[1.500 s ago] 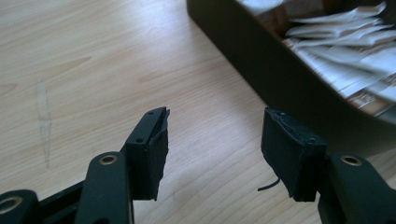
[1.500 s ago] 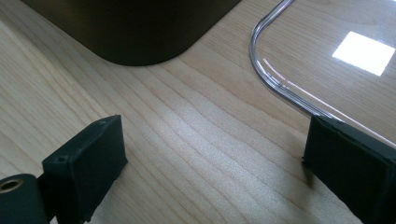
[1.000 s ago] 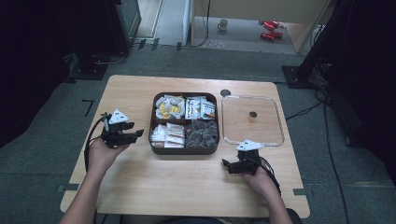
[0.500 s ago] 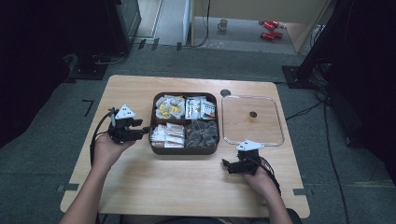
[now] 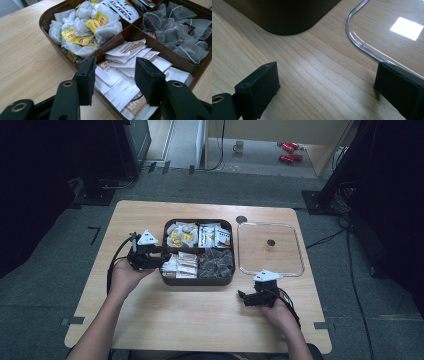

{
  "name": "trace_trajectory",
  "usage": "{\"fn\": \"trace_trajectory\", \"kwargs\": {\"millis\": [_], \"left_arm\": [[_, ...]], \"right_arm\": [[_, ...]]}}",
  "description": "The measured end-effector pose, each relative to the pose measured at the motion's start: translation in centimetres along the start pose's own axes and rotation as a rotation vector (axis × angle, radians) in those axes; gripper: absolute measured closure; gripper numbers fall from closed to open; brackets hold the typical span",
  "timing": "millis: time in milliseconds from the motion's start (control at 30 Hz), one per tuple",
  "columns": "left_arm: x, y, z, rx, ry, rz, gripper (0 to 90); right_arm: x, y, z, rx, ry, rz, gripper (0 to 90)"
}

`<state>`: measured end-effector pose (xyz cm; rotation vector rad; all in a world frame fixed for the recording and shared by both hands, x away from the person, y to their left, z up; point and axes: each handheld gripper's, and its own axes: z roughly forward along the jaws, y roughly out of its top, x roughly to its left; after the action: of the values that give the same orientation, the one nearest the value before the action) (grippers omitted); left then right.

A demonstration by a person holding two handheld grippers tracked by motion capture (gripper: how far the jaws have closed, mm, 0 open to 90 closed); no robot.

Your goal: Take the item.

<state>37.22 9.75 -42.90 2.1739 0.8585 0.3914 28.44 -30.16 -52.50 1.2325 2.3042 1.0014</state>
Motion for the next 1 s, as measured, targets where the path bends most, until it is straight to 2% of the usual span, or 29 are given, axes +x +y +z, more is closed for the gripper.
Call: {"fn": "trace_trajectory", "kwargs": {"millis": [33,167,300,767,1000], "left_arm": [[0.0,0.1,0.4,0.000,-0.007,0.007,53.6],[0.1,0.2,1.4,0.021,-0.045,-0.010,54.8],[-0.1,0.4,2.0,0.034,-0.058,-0.003,57.3],[-0.7,1.0,3.9,0.043,-0.081,0.009,64.3],[-0.9,1.1,4.6,0.033,-0.059,0.028,68.4]], "right_arm": [[0.0,0.0,0.0,0.000,0.000,0.000,5.5],[0.0,0.0,0.0,0.000,0.000,0.000,5.5],[0.0,0.0,0.0,0.000,0.000,0.000,5.5],[0.0,0.0,0.0,0.000,0.000,0.000,5.5],[0.0,0.0,0.0,0.000,0.000,0.000,5.5]]}}
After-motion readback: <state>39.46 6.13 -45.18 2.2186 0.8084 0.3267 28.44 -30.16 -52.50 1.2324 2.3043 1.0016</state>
